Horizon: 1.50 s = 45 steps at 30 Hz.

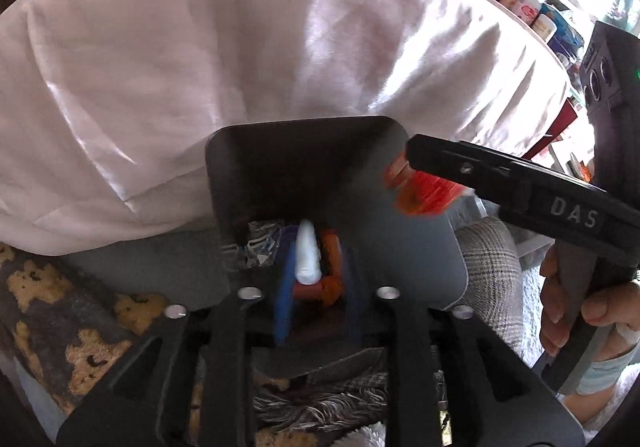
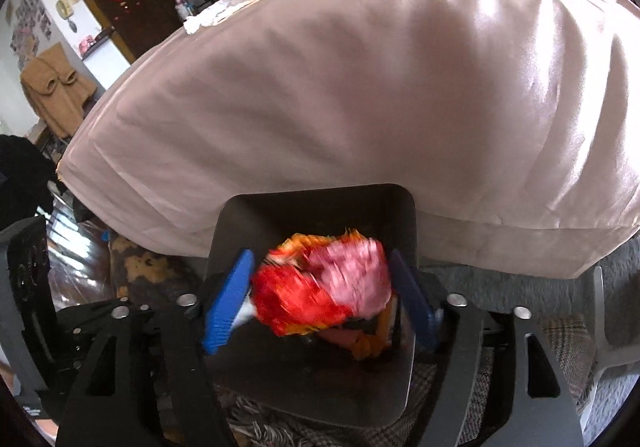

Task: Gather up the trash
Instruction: 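Carry the red-gold wrapper and clear bag to the bin and open both tools, then grasp a clear plastic bag with the right tool while the left grasps the white tissue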

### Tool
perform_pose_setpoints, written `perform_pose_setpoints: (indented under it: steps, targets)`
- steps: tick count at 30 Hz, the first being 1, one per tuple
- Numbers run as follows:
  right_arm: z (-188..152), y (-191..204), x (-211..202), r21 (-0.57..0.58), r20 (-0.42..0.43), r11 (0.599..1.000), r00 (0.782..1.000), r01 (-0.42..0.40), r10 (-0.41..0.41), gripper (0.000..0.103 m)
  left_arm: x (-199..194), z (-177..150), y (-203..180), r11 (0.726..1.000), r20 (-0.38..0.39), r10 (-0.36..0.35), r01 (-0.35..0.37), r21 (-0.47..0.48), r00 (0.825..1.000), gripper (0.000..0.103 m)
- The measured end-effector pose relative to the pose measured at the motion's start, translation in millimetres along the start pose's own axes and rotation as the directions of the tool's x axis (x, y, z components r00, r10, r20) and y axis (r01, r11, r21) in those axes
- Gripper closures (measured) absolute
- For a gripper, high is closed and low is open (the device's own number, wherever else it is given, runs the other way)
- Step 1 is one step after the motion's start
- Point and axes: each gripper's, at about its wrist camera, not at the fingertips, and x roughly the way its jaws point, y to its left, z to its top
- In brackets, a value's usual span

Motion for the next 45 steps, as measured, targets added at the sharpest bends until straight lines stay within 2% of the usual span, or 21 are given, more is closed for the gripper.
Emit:
perform_pose_setpoints:
  steps: [2,4,7,10,12,18,26,29,34,38,42,45]
  targets:
    - [2,-4,-3,0.008,0.011,1.0,1.0,0.008,-0.008,0.018,-3,0,2,1.0,0.008,0.013,-0.013,-0.001,1.0,0.064]
    - [4,-8,-9,0.018,0.026,1.0,1.0,0.014,-0.014,0.015,-10,-1,5,1.0,0.03,0.023,-0.023,-0.005,0.999,0.044]
    - [7,-14,-27,0.022,0.067,0.999,0.997,0.036,-0.037,0.008,-25,0,9,0.999,0.065,0.04,-0.04,-0.005,0.997,0.027]
    - [16,-18,-50,0.019,0.119,0.998,0.991,0.063,-0.065,0.004,-44,4,13,0.997,0.109,0.078,-0.078,-0.002,0.991,0.014]
    - [26,-20,-69,0.011,0.162,0.997,0.983,0.083,-0.083,0.004,-56,10,15,0.995,0.135,0.102,-0.103,0.004,0.986,0.009]
    - [67,-22,-107,-0.008,0.261,0.991,0.957,0.132,-0.125,0.004,-93,41,27,0.989,0.219,0.145,-0.149,0.004,0.965,0.008]
    - [128,-6,-117,-0.048,0.329,0.989,0.937,0.142,-0.119,0.004,-116,101,44,0.977,0.278,0.204,-0.215,0.007,0.939,0.008]
    - [147,7,-110,-0.071,0.334,0.99,0.938,0.124,-0.093,0.004,-117,122,50,0.976,0.282,0.207,-0.218,0.007,0.937,0.008]
    - [187,30,-79,-0.095,0.293,0.993,0.955,0.069,-0.038,0.004,-112,160,62,0.97,0.296,0.233,-0.244,-0.001,0.926,0.008]
    - [216,43,-47,-0.096,0.251,0.995,0.968,0.038,-0.013,0.004,-99,187,69,0.969,0.278,0.238,-0.249,0.003,0.93,0.008]
    - [232,58,-21,-0.115,0.225,0.992,0.974,0.042,-0.015,0.004,-81,206,76,0.971,0.247,0.231,-0.239,0.003,0.941,0.008]
    - [243,68,0,-0.131,0.194,0.991,0.981,0.026,0.0,0.019,-67,218,80,0.97,0.228,0.236,-0.243,0.003,0.945,0.008]
